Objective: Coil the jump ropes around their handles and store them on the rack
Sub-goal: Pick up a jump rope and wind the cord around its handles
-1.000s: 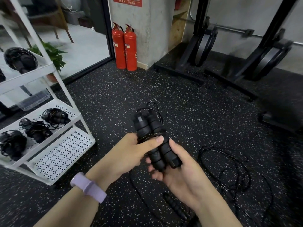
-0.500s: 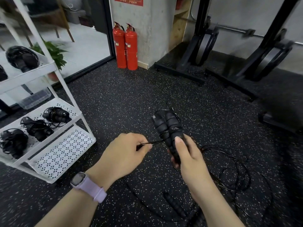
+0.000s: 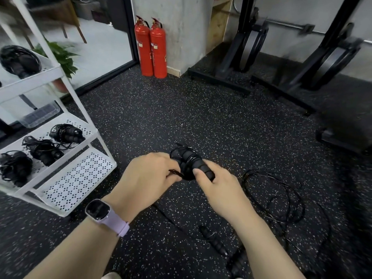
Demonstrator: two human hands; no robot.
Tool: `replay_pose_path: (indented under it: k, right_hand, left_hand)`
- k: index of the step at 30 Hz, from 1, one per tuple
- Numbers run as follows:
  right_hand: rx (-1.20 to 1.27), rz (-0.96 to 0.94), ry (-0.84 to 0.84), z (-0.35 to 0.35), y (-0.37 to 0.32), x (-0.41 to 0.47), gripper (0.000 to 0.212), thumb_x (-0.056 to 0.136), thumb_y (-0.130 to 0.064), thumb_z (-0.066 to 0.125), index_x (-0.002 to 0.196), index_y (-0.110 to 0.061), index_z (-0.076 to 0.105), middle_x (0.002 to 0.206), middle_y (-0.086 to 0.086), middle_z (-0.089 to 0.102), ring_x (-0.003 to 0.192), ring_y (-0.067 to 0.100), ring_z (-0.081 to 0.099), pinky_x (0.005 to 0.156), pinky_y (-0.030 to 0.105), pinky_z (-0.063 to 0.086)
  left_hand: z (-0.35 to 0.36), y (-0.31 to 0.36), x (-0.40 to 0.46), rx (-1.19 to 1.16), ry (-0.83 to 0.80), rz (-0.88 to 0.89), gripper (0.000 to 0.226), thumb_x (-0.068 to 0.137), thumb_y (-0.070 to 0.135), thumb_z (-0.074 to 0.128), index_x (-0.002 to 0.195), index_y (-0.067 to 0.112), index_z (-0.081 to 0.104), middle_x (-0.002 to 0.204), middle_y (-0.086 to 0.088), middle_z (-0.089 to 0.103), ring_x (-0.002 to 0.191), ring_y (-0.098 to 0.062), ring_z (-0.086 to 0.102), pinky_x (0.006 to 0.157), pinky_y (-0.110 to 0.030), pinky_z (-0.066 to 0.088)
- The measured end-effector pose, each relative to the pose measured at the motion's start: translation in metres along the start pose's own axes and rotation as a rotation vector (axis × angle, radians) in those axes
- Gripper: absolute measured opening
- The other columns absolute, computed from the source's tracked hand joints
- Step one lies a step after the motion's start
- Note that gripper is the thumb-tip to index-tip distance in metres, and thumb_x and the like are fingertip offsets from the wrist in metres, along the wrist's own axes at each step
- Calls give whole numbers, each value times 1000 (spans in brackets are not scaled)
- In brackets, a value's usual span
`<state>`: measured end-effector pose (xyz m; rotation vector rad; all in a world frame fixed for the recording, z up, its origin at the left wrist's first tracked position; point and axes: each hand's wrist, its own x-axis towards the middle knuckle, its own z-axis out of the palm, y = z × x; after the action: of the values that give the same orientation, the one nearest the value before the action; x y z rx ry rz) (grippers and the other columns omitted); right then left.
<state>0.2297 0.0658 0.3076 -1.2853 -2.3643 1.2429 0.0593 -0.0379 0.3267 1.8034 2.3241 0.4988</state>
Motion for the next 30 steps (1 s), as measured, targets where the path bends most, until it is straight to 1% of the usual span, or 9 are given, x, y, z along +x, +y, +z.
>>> replay_pose_path:
  k: [6, 9, 12, 15, 19, 22, 24, 26, 30]
  right_hand:
    - [-194, 78, -249, -11, 10, 1, 23, 93, -52, 50, 94, -35, 66, 72, -7, 66, 64, 16, 59, 58, 31, 42]
    - [-253, 115, -345, -10, 13, 0, 29, 93, -57, 51, 96, -36, 70, 71, -9, 65, 64, 13, 57, 56, 30, 37]
    - [-282, 91, -448, -10, 10, -1, 49, 99, -68, 37, 103, -35, 72, 80, -10, 67, 78, 10, 62, 67, 31, 45]
    - [-217, 83, -466, -12, 8, -4, 71, 101, -74, 19, 86, -25, 68, 79, -4, 71, 76, 10, 65, 76, 33, 48]
    - [-94, 21, -468, -17, 12, -1, 66, 108, -59, 28, 74, -19, 67, 60, -12, 67, 49, -4, 53, 64, 31, 39]
    - [1, -60, -534, -18, 14, 0, 57, 104, -47, 41, 75, -7, 70, 59, -26, 64, 56, 4, 53, 69, 38, 43]
    - [115, -84, -564, -17, 15, -2, 55, 98, -48, 44, 74, -7, 70, 65, -16, 70, 64, 13, 54, 75, 43, 48]
    - [234, -105, -560, -18, 16, -4, 54, 96, -48, 44, 74, -8, 72, 70, 1, 74, 64, 15, 55, 68, 34, 45]
    - [537, -123, -500, -18, 14, -4, 46, 97, -37, 44, 68, -17, 74, 67, 12, 70, 57, 15, 56, 57, 24, 43]
  left_hand:
    - [12, 5, -4, 96, -139, 313, 16, 95, 46, 65, 109, 38, 65, 87, 22, 45, 83, -1, 36, 81, -17, 27]
    - [18, 8, -9, 21, -148, 296, 23, 90, 49, 66, 101, 39, 48, 80, 25, 43, 85, 9, 41, 76, -10, 30]
    - [16, 2, -6, 35, -206, 283, 29, 86, 68, 54, 96, 42, 48, 84, 31, 43, 94, 17, 38, 79, -10, 30]
    - [17, -8, -2, 18, -273, 190, 45, 75, 84, 44, 94, 44, 44, 93, 28, 46, 97, 12, 39, 84, -16, 30]
    - [18, -12, -1, -406, -304, -54, 47, 71, 83, 61, 89, 39, 59, 80, 20, 56, 70, 2, 47, 66, -18, 38]
    - [8, -12, 2, -694, -489, -108, 32, 87, 63, 62, 87, 31, 63, 70, 12, 59, 61, -6, 50, 58, -17, 44]
    - [0, -13, 2, -906, -667, -145, 25, 94, 50, 62, 90, 25, 63, 76, 4, 61, 64, -12, 54, 58, -22, 48]
    - [-3, -13, 3, -1076, -716, -139, 19, 100, 35, 58, 93, 18, 61, 81, 0, 60, 66, -12, 55, 59, -21, 48]
    - [1, -7, 1, -1349, -545, -222, 18, 101, 18, 54, 101, 0, 60, 87, -7, 63, 75, -18, 59, 70, -23, 51]
